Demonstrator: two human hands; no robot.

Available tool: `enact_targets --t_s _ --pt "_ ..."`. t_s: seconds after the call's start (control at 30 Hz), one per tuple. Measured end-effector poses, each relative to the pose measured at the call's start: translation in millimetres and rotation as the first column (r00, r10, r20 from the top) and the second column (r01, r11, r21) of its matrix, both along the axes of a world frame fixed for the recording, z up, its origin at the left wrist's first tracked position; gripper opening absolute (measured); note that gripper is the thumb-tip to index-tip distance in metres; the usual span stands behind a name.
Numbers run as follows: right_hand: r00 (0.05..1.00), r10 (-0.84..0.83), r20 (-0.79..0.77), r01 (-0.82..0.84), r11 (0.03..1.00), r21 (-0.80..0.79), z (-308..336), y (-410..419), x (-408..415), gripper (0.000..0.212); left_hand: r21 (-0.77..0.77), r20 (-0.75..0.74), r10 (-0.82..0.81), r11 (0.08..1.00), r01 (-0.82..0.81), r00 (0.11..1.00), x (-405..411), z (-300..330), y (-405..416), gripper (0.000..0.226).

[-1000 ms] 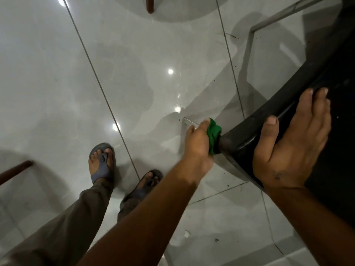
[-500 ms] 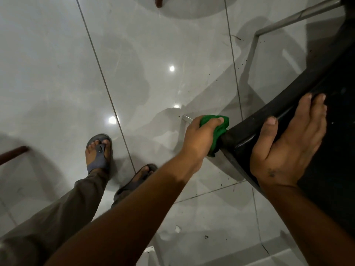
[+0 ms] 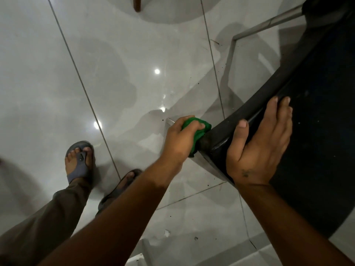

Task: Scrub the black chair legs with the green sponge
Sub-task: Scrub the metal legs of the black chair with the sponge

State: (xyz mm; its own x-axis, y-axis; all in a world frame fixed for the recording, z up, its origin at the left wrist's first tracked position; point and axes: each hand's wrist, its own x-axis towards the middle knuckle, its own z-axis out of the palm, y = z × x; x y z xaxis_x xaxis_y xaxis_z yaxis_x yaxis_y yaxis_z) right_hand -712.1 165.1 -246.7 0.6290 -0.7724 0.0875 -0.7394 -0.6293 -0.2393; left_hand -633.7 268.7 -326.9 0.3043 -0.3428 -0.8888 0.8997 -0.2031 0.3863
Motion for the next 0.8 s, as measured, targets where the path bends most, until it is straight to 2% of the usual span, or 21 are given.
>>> enact_targets --t_s 0.1,0.2,0.23,0.3,0.37,0.43,0.5,0.57,0.67,0.7,0.8 --pt "1.0 -0.001 -0.004 0.001 1.0 -0.004 0 0 -1 0.069 0.005 0.004 0.001 1.0 -0.001 1.0 6 -15 -8 0.032" --pt "1.0 0.006 0.009 -0.006 1.0 -0.009 -3 -2 -3 0.068 0.193 -0.06 -0.092 0.976 0.102 0.994 27 -67 -29 0.036" --pt "1.0 0.005 0.011 -0.005 1.0 -0.016 -4 -3 -4 0.068 0.271 -0.116 -0.071 0.957 0.101 0.991 32 -86 -34 0.032" --pt "1.0 0.003 0.026 -0.003 1.0 -0.017 -6 -3 -5 0.068 0.353 -0.223 0.104 0.935 -0.019 0.969 33 -111 -33 0.028" --pt "0.999 0.004 0.033 -0.004 1.0 -0.016 -6 -3 -5 0.068 0.327 -0.308 0.283 0.928 -0.178 0.908 26 -119 -29 0.029" --pt "1.0 0.004 0.029 -0.004 1.0 -0.012 -5 -3 -5 0.068 0.24 -0.391 0.411 0.909 -0.339 0.824 17 -99 -23 0.027" --pt "1.0 0.004 0.022 -0.004 1.0 -0.001 -4 -2 -5 0.068 0.162 -0.467 0.477 0.874 -0.459 0.744 -3 -63 -12 0.034" --pt "1.0 -0.002 0.02 0.002 1.0 0.003 -3 -2 -4 0.068 0.064 -0.544 0.458 0.858 -0.509 0.703 -25 -25 7 0.048" --pt "1.0 0.003 0.01 -0.003 1.0 0.001 -3 -2 -3 0.068 -0.088 -0.546 0.324 0.895 -0.437 0.773 -38 -1 16 0.056" --pt "1.0 0.003 0.006 -0.003 1.0 0.001 -3 -2 -4 0.068 -0.072 -0.51 0.323 0.907 -0.414 0.797 -32 -7 11 0.053" --pt "1.0 0.004 0.007 -0.004 1.0 -0.004 -2 -3 -4 0.069 0.171 -0.399 0.358 0.934 -0.315 0.844 6 -51 -17 0.035"
